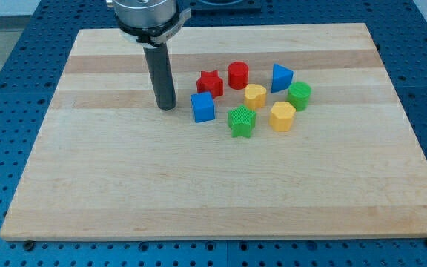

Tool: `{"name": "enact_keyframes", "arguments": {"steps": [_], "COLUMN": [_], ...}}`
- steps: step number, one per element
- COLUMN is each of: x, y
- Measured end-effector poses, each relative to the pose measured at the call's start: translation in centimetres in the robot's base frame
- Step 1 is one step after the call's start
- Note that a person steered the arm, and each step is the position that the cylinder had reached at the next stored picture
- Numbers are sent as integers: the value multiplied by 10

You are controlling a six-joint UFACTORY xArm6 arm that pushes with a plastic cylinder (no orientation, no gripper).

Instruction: Push the red star to the top left

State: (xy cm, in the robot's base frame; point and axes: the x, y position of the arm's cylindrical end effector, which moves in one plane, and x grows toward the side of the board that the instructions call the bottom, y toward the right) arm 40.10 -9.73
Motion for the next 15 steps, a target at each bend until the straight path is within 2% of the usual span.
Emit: {"name": "enact_keyframes", "arguments": {"steps": [2,6,8,11,15], "x": [0,1,-27,-79,-92], "y": [10,87,86,69,-57]}}
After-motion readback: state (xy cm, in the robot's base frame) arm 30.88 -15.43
